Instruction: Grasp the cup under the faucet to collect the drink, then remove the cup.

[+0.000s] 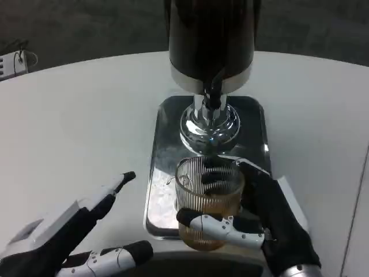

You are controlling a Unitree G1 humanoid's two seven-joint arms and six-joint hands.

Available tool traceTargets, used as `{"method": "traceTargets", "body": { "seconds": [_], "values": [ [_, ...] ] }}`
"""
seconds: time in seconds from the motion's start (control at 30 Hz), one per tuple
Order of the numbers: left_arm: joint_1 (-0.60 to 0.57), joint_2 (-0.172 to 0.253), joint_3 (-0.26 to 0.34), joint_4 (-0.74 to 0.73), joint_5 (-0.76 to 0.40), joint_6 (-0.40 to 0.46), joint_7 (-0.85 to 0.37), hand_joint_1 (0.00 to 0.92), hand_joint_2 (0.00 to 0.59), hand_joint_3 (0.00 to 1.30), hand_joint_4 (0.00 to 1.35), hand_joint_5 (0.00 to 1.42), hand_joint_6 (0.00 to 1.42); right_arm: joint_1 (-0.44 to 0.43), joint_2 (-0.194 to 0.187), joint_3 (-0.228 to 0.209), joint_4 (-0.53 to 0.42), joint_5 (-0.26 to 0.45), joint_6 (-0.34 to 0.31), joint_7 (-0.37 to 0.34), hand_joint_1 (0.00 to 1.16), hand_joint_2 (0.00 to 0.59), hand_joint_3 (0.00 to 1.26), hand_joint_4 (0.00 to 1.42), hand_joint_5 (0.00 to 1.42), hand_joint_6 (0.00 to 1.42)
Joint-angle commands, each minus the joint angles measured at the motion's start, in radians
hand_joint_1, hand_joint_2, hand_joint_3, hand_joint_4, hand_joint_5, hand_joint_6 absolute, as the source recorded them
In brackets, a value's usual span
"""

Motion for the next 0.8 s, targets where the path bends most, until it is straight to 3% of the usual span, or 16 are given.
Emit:
{"method": "traceTargets", "body": {
  "seconds": [0.03, 0.33, 0.8],
  "values": [
    [-0.009, 0.015, -0.015, -0.012, 0.002, -0.026, -0.007, 0.000, 0.029, 0.02, 0.00, 0.00, 0.04, 0.069, -0.035, -0.016, -0.175, 0.014, 0.005, 0.044, 1.00, 0.201, 1.06, 1.26, 1.33, 1.42],
    [-0.024, 0.024, -0.047, -0.038, 0.012, -0.060, -0.015, 0.000, 0.033, 0.01, 0.00, 0.00, 0.03, 0.144, -0.131, -0.091, -0.355, 0.021, -0.009, 0.117, 1.00, 0.183, 1.06, 1.25, 1.33, 1.42],
    [0.015, 0.040, -0.061, -0.128, 0.056, -0.135, -0.020, 0.000, 0.037, 0.00, 0.00, 0.00, 0.01, 0.204, -0.227, -0.213, -0.503, 0.070, -0.008, 0.204, 1.00, 0.182, 1.05, 1.25, 1.33, 1.42]
  ]
}}
